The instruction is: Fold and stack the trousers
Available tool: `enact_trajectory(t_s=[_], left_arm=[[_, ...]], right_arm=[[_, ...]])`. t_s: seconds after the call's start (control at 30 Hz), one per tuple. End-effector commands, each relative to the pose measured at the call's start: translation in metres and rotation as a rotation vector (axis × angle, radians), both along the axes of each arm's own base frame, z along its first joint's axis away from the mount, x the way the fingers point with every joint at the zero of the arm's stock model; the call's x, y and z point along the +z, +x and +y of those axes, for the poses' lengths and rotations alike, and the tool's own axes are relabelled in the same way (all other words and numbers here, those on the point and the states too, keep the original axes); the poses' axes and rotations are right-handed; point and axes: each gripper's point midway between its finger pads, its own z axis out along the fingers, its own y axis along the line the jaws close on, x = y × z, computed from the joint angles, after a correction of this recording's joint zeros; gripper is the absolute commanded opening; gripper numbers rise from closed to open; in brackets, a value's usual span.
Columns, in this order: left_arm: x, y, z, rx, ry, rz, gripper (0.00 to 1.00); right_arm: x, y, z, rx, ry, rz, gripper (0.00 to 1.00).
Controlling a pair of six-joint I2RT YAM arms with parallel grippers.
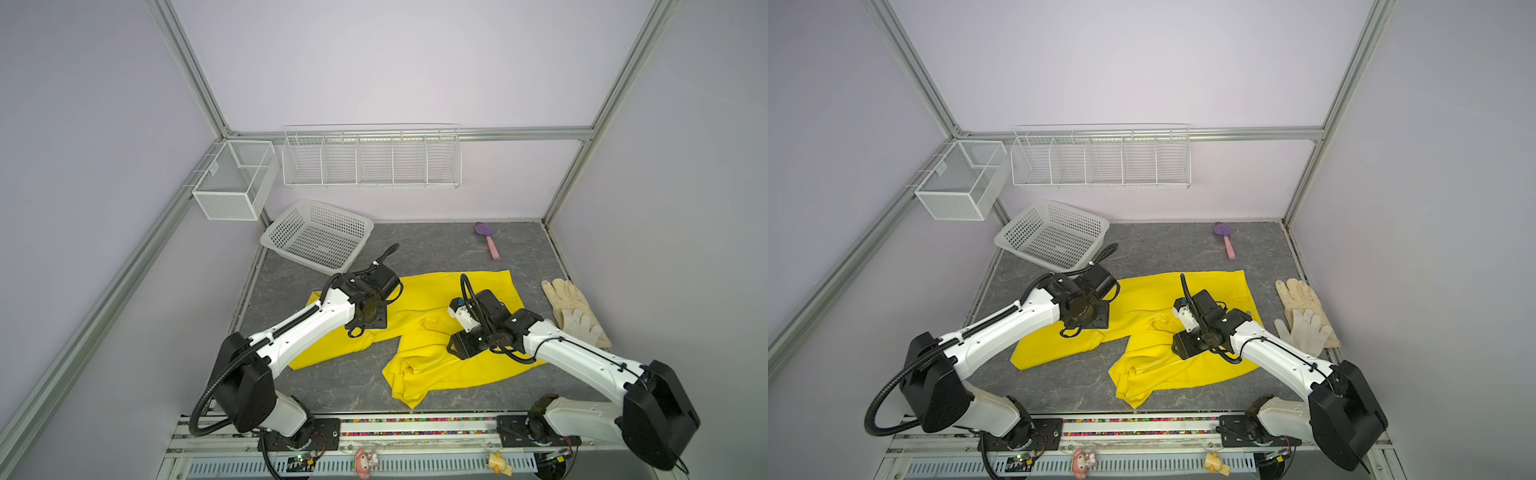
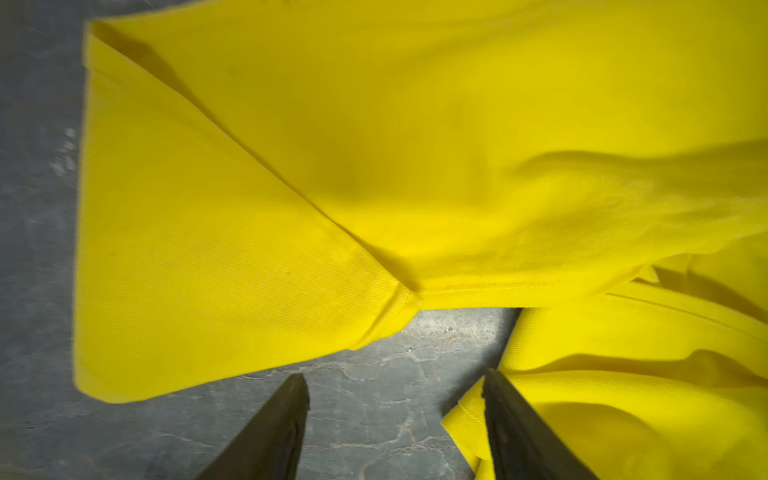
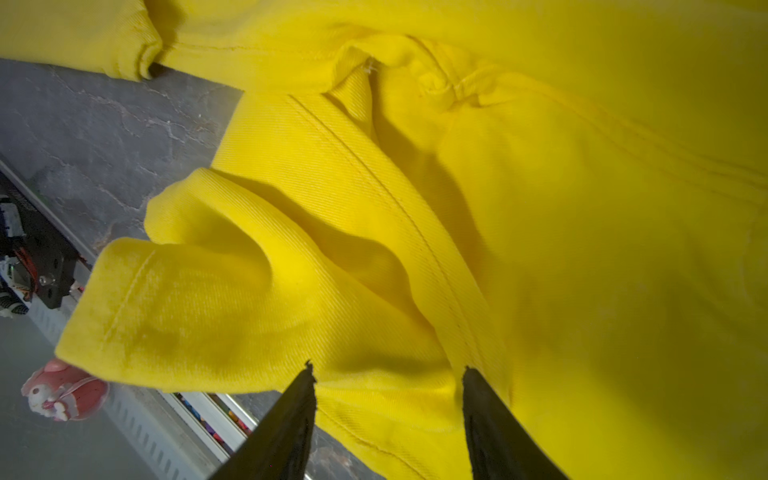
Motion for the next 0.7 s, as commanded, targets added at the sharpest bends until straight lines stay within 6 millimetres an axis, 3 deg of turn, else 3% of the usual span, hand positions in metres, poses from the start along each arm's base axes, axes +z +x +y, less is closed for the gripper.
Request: enact_trajectory(t_s=[0.0,0.1,0.37,0.67], left_arm=[[-0.027,0.0,-0.023,0.068,-0.079,0.034,0.65],[-0.049,-0.004,-0.032,0.062,-0.089,0.066,0.61],[-0.079,-0.009,0.003,0.078,0.108,0.085,0.44],[-0.081,0.003,0.026,0.065,0.254,0.064,0.32]], right_arm=[[0.022,0.017,0.009,0.022,0.07,-0.067,0.68],[0.025,0.025,0.005,-0.01,0.098,-0.077,0.72],[0.028,0.038,0.004,-0.033,0.128,-0.089,0.78],[0.02,0.043,0.007,-0.038,0.128,-0.072,0.78]])
